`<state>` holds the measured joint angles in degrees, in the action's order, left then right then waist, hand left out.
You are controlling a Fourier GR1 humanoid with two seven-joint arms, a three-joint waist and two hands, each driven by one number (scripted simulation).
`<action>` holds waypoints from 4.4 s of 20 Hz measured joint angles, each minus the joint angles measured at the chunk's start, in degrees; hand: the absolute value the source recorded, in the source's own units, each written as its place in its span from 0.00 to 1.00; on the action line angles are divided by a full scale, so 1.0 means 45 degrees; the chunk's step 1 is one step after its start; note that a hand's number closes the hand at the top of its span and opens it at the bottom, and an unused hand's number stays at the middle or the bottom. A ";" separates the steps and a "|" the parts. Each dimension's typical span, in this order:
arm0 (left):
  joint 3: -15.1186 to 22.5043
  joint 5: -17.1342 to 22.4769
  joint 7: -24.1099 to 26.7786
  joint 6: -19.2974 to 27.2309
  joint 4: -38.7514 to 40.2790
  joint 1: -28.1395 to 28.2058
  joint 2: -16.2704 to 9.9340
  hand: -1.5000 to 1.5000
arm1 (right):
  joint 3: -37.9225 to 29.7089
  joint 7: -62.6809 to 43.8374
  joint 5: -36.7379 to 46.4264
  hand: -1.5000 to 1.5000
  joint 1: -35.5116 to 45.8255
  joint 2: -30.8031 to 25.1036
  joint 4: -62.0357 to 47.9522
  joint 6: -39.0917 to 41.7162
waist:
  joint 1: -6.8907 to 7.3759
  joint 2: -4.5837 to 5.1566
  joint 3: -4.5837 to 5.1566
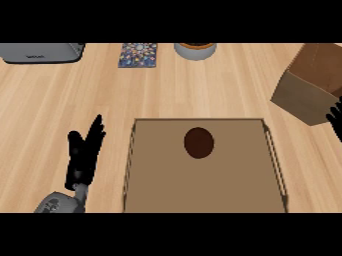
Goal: Pick the cupcake from the tray and place it in the cardboard box
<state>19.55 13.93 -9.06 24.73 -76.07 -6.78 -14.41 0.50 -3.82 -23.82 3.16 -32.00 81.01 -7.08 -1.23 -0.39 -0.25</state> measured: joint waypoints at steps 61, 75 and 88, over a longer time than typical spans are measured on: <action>-0.2237 -0.4224 0.2498 -0.4030 -0.0037 -0.0207 -0.1322 0.50 | 0.3534 0.3430 1.6888 0.00 -0.2268 0.5210 0.3276 -0.1424 | 0.0287 0.0084 0.0052; -0.3501 -0.5186 0.2363 -0.5139 0.0156 -0.0538 -0.0524 0.50 | 0.3590 0.2792 1.8352 0.00 -0.0823 0.6158 0.1699 -0.1159 | 0.0261 0.0069 0.0074; -0.4050 -0.5791 0.2610 -0.5554 -0.0014 -0.0252 -0.0130 0.50 | 0.3579 0.2596 1.8830 0.00 0.0631 0.6737 -0.0183 -0.1550 | 0.0252 -0.0048 0.0200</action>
<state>1.33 -12.13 2.69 -0.27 -76.13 -7.92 -14.99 16.60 7.86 60.91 6.00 -1.68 80.19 -14.05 -0.10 -0.60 0.65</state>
